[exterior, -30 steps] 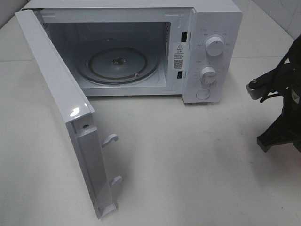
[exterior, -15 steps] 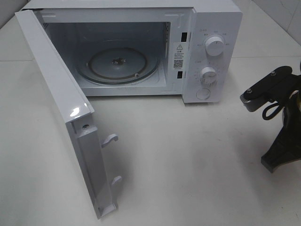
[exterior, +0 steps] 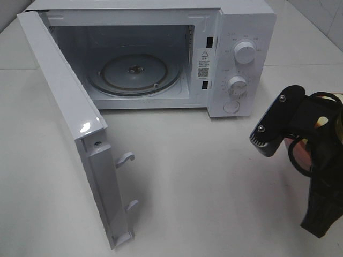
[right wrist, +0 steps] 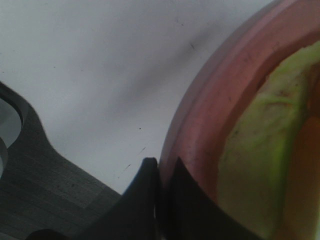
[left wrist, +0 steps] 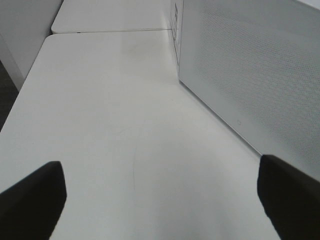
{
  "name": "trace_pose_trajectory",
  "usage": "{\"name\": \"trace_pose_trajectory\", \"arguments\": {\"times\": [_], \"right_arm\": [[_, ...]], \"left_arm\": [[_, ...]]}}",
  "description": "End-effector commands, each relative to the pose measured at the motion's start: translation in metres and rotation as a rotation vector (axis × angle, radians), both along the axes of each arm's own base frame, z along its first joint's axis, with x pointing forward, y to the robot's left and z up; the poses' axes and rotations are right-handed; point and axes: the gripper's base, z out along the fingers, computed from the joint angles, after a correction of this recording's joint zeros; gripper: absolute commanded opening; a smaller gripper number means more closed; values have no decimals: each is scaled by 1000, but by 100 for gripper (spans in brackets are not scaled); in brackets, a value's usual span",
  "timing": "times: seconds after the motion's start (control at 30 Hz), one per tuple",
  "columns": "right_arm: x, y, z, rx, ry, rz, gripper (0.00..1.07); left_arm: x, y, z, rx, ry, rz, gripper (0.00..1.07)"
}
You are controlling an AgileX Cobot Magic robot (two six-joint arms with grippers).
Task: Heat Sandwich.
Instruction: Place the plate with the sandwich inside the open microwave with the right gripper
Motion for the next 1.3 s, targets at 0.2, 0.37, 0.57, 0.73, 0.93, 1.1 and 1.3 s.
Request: {"name": "trace_pose_trajectory", "arguments": {"times": [0.2, 0.37, 0.57, 0.73, 0.93, 1.1, 1.3], "right_arm": [[-17, 11, 8, -45, 11, 292, 0], [-21, 18, 8, -64, 29, 454, 0], [-22, 23, 7, -40, 53, 579, 0], [-22, 28, 6, -30, 74, 727, 1], [-21, 32, 6, -25, 56, 811, 2], [-19, 35, 6, -20, 33, 857, 0], [-17, 38, 7, -43, 23, 1005, 0]], "left_arm": [[-4, 0, 0, -4, -26, 6, 98], [-4, 0, 0, -4, -26, 6, 98], [-4, 0, 0, -4, -26, 6, 98], [-4, 0, 0, -4, -26, 6, 98], [-4, 0, 0, -4, -26, 6, 98], [-4, 0, 0, -4, -26, 6, 98], [-4, 0, 0, -4, -26, 6, 98]]}}
